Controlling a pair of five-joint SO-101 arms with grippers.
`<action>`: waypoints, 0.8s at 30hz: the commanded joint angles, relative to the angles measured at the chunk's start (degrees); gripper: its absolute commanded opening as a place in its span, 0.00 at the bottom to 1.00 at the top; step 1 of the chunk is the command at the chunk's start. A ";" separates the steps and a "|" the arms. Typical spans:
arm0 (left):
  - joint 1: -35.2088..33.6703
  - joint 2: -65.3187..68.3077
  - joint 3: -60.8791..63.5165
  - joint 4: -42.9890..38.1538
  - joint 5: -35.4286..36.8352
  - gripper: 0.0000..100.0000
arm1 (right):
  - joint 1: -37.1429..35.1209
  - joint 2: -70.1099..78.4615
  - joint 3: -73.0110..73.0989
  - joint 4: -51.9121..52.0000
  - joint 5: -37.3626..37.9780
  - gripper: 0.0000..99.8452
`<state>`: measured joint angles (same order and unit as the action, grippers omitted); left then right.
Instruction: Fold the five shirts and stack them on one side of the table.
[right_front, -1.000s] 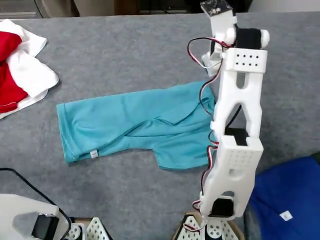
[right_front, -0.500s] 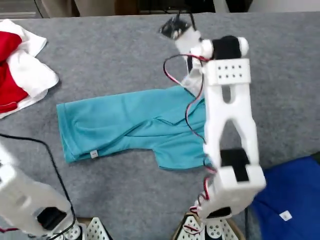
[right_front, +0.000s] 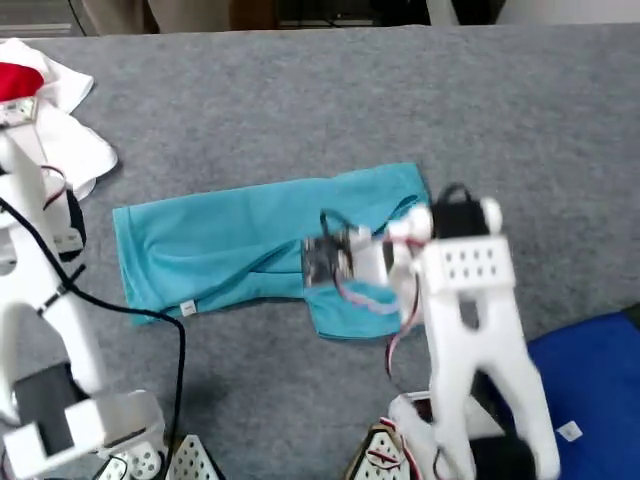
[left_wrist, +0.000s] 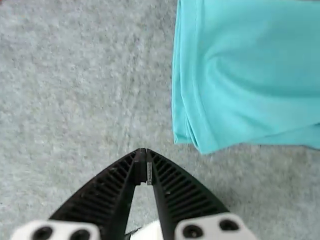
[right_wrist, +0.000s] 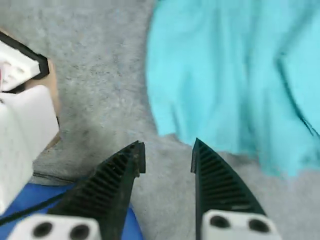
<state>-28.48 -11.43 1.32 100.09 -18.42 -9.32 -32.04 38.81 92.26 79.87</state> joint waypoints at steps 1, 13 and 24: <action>-0.62 -7.78 5.27 0.00 0.35 0.02 | 1.27 -9.80 16.48 -11.52 5.63 0.17; -2.11 -35.03 31.91 -12.04 0.35 0.02 | -6.37 -23.87 39.78 -33.67 7.03 0.17; -1.85 -35.47 33.85 -12.04 0.35 0.02 | -6.37 -23.78 45.23 -37.01 6.68 0.17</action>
<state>-30.15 -45.71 35.16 89.01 -18.42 -14.77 -54.29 83.56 55.96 87.25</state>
